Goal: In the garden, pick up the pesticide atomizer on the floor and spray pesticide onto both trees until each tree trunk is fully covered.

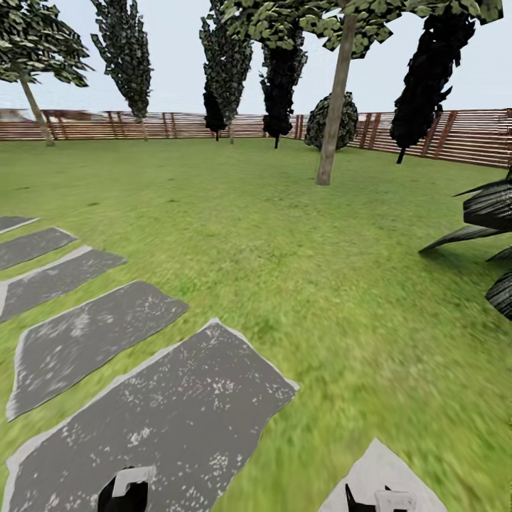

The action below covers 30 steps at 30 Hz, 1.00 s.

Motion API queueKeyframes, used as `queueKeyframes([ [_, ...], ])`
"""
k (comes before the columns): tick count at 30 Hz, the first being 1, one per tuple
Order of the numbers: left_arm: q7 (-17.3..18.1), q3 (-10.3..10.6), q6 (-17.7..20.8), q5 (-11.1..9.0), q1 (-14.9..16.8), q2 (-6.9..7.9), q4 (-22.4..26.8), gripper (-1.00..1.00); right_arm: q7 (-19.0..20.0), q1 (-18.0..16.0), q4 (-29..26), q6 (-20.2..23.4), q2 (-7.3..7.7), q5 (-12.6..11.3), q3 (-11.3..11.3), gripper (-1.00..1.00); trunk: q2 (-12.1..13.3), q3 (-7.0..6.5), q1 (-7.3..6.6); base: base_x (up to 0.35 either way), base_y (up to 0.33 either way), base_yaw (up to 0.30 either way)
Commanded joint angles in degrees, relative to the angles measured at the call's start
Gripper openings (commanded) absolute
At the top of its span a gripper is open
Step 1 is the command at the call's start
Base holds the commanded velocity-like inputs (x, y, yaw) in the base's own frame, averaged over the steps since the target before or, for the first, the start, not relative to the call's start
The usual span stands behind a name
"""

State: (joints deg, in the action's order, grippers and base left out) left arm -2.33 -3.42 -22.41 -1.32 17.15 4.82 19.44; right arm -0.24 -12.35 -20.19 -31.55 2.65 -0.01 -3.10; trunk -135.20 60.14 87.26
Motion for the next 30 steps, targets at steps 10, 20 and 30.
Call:
queueKeyframes([
  [10, -0.05, -0.01, -0.18, -0.09, 0.03, 0.02, -0.01, -1.0, 0.1, -0.05, -0.01, -0.09, -0.01, 0.1, 0.03, 1.0, -0.02, 0.05, 0.02, 0.34, 0.0, -0.191],
  [20, -0.05, -0.01, -0.18, -0.08, 0.01, 0.01, -0.01, -1.0, 0.47, -0.05, 0.16, -0.16, -0.01, 0.12, 0.35, 1.0, -0.02, 0.02, 0.02, 0.34, 0.0, -0.216],
  [30, -0.05, -0.01, -0.18, -0.09, 0.03, 0.02, -0.01, -1.0, 0.3, 0.0, 0.31, -0.27, -0.28, 0.19, 0.43, 1.0, -0.02, 0.02, 0.02, 0.34, 0.0, -0.011],
])
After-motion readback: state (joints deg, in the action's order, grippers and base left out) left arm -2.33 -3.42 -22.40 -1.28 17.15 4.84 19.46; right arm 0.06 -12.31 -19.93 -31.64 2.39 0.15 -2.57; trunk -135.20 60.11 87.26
